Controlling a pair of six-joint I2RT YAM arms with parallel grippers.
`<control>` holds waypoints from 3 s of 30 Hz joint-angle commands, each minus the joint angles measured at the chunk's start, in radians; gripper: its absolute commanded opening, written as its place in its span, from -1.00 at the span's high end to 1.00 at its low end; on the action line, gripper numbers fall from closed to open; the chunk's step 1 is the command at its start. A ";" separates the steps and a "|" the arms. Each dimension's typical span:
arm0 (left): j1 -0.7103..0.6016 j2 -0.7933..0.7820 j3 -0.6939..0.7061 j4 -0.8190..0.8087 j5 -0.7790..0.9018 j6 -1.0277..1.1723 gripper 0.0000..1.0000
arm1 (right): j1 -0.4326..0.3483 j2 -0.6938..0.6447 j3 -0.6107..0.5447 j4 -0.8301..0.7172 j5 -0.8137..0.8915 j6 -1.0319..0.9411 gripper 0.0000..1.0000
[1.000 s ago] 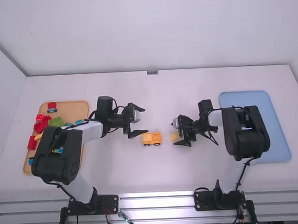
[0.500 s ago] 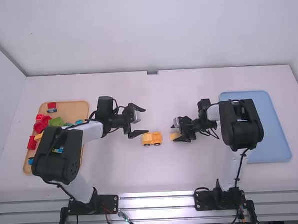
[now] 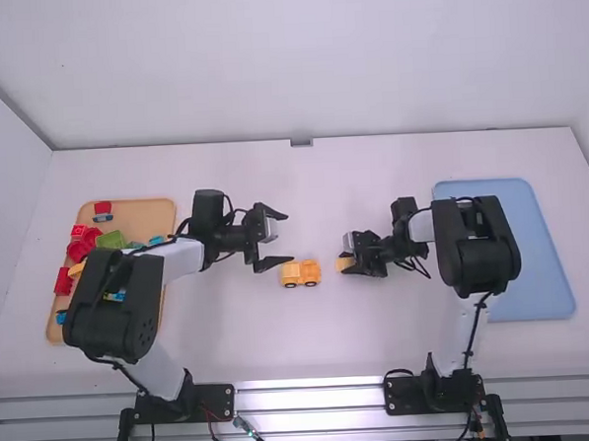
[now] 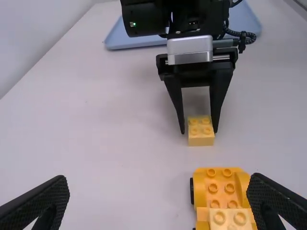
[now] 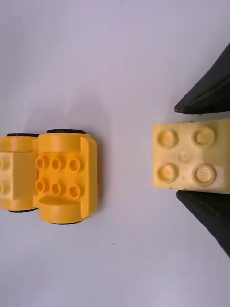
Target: Assemble lego blocks to make yellow taxi
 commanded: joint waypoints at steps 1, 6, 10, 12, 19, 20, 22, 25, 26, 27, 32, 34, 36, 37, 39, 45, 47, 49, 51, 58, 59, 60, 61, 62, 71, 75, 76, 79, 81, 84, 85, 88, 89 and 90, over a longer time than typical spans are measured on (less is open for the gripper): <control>-0.008 0.010 -0.008 -0.004 0.022 0.014 -0.98 | -0.003 0.015 -0.006 -0.005 -0.008 0.006 0.26; -0.008 0.010 -0.008 -0.015 0.022 0.014 -0.97 | -0.002 0.015 -0.006 -0.013 -0.007 0.006 0.42; -0.008 0.010 -0.008 -0.033 0.021 0.015 -0.98 | -0.002 0.015 -0.006 -0.027 -0.008 0.006 0.45; -0.008 0.010 -0.008 -0.046 0.018 0.015 -0.98 | -0.002 0.015 -0.005 -0.029 -0.008 0.006 0.44; -0.045 0.091 -0.008 -0.073 0.011 0.027 -0.98 | -0.002 0.006 -0.004 -0.025 -0.008 0.058 0.44; -0.050 0.108 -0.008 -0.064 0.014 0.026 -0.98 | -0.002 0.004 -0.004 -0.028 -0.008 0.059 0.44; -0.061 0.145 -0.008 -0.051 0.011 0.026 -0.98 | -0.002 -0.001 -0.004 -0.028 -0.008 0.059 0.46; -0.065 0.172 -0.008 -0.043 0.014 0.026 -0.98 | -0.002 -0.011 -0.004 -0.031 -0.016 0.059 0.46; -0.068 0.188 -0.008 -0.046 0.010 0.026 -0.98 | -0.002 -0.026 -0.004 -0.037 -0.027 0.059 0.45; -0.069 0.190 -0.008 -0.050 0.010 0.026 -0.98 | -0.002 -0.030 -0.004 -0.040 -0.031 0.059 0.44; -0.081 0.191 -0.009 -0.116 -0.002 0.115 -0.98 | -0.002 -0.089 -0.004 -0.086 -0.037 0.060 0.36; -0.081 0.191 -0.017 -0.111 -0.031 0.116 -0.98 | 0.000 -0.113 -0.005 -0.105 -0.038 0.058 0.37; -0.082 0.191 -0.041 -0.073 -0.066 0.089 -0.98 | 0.011 -0.135 -0.005 -0.115 -0.033 0.059 0.37; -0.082 0.191 -0.060 -0.040 -0.069 0.072 -0.98 | 0.019 -0.148 -0.005 -0.124 -0.033 0.058 0.37; -0.081 0.191 -0.097 0.025 -0.069 0.060 -0.98 | 0.034 -0.167 -0.005 -0.131 -0.034 0.058 0.38; -0.088 0.191 -0.203 0.263 -0.137 -0.052 -0.98 | 0.092 -0.179 -0.005 -0.099 -0.040 0.077 0.40; -0.085 0.191 -0.234 0.342 -0.146 -0.085 -0.98 | 0.118 -0.179 -0.005 -0.054 -0.032 0.154 0.41; -0.087 0.193 -0.241 0.359 -0.157 -0.088 -0.98 | 0.131 -0.178 -0.005 -0.036 -0.027 0.187 0.41; -0.086 0.195 -0.233 0.357 -0.170 -0.092 -0.98 | 0.153 -0.179 -0.005 -0.023 -0.031 0.185 0.42; -0.090 0.274 -0.117 0.251 -0.102 -0.080 -0.98 | 0.197 -0.179 -0.005 -0.016 -0.034 0.185 0.46; -0.090 0.291 -0.100 0.235 -0.079 -0.060 -0.99 | 0.202 -0.178 -0.005 -0.015 -0.034 0.185 0.47; -0.092 0.307 -0.082 0.217 -0.062 -0.045 -0.98 | 0.206 -0.178 -0.005 -0.016 -0.035 0.185 0.49; -0.092 0.310 -0.080 0.215 -0.063 -0.046 -0.98 | 0.207 -0.178 -0.005 -0.015 -0.035 0.185 0.49; -0.092 0.328 -0.061 0.199 -0.068 -0.051 -0.99 | 0.211 -0.178 -0.005 -0.010 -0.034 0.190 0.50; -0.093 0.336 -0.094 0.263 -0.066 -0.027 -0.59 | 0.243 -0.178 -0.024 0.080 -0.023 0.272 0.49; -0.092 0.336 -0.118 0.311 -0.068 -0.031 -0.47 | 0.256 -0.178 -0.052 0.188 0.001 0.406 0.50; -0.092 0.336 -0.119 0.315 -0.068 -0.031 -0.44 | 0.260 -0.178 -0.054 0.195 0.004 0.421 0.50; -0.093 0.336 -0.117 0.319 -0.068 -0.031 -0.41 | 0.262 -0.178 -0.061 0.206 0.000 0.425 0.51; -0.093 0.336 -0.113 0.317 -0.068 -0.031 -0.40 | 0.262 -0.177 -0.063 0.204 0.001 0.426 0.55; -0.092 0.336 -0.111 0.319 -0.068 -0.031 -0.25 | 0.267 -0.177 -0.066 0.210 0.010 0.451 0.56; -0.092 0.336 -0.109 0.317 -0.068 -0.031 -0.20 | 0.266 -0.177 -0.066 0.212 0.020 0.467 0.57; -0.093 0.336 -0.107 0.318 -0.068 -0.031 -0.17 | 0.267 -0.169 -0.067 0.214 0.021 0.473 0.57; -0.092 0.336 -0.107 0.319 -0.068 -0.031 -0.16 | 0.269 -0.163 -0.067 0.222 0.022 0.473 0.57; -0.092 0.336 -0.107 0.319 -0.068 -0.031 -0.16 | 0.275 -0.152 -0.067 0.238 0.022 0.482 0.58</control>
